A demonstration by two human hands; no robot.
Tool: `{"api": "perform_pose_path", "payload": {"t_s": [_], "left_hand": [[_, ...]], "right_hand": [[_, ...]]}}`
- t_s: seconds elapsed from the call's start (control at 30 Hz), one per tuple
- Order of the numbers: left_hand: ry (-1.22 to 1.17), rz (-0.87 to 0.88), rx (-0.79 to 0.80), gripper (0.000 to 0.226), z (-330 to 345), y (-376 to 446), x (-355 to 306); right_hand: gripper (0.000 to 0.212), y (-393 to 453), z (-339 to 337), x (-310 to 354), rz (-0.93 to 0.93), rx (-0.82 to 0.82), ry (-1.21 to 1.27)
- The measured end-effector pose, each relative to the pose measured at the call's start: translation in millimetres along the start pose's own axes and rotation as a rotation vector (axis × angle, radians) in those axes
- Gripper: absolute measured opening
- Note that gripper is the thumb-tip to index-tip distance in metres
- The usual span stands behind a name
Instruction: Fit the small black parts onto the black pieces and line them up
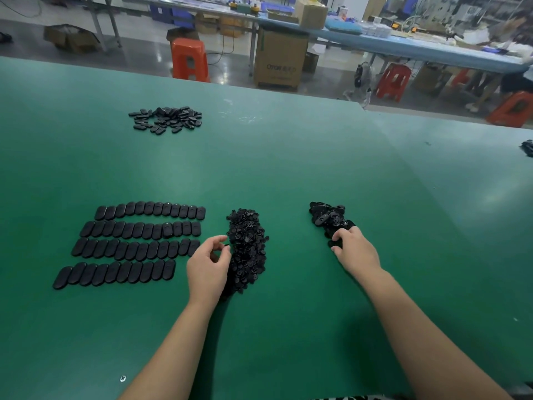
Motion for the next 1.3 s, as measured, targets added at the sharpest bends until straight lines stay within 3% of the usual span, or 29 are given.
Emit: {"api": "perform_pose_path", "payload": {"t_s": [0.27,0.47,0.6,0.7,0.83,0.93,1.3], "left_hand": [[0.063,-0.003,0.008,0.014,-1,0,-1],[0.070,0.001,0.007,0.013,0,0,-1],[0.062,0.000,0.009,0.014,0,0,0],[0.050,0.002,0.007,0.014,0,1,0],[0.020,0.000,0.013,0.015,0,1,1],[0.002,0.005,0.021,0.017,0,1,1],[-0.136,-0.005,0.002,0.021,-5,3,2]], "right_hand": [[0.036,5,-4,-9,0.039,0.004,0.023],[0.020,5,-3,-12,0.035,0.012,0.055],[0.014,0,-11,-3,-0.045,-0.069,0.124],[0.011,-5,-12,5,-0.082,-0.105,0.443],[0.018,-18,11,38,-0.155,0.090,1.069],[0.020,-30,28,64,-0.169,0.167,1.250],[0.023,-60,71,108,-0.255,0.021,1.151]]}}
Point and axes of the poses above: each hand's wrist, its own y-axis towards the middle knuckle, its own z-axis out of the palm, x = y × z, the point moved 7 cm from there along y, towards the middle knuckle, and after that the axes turned 12 degrees about x, right-handed, at the moved point
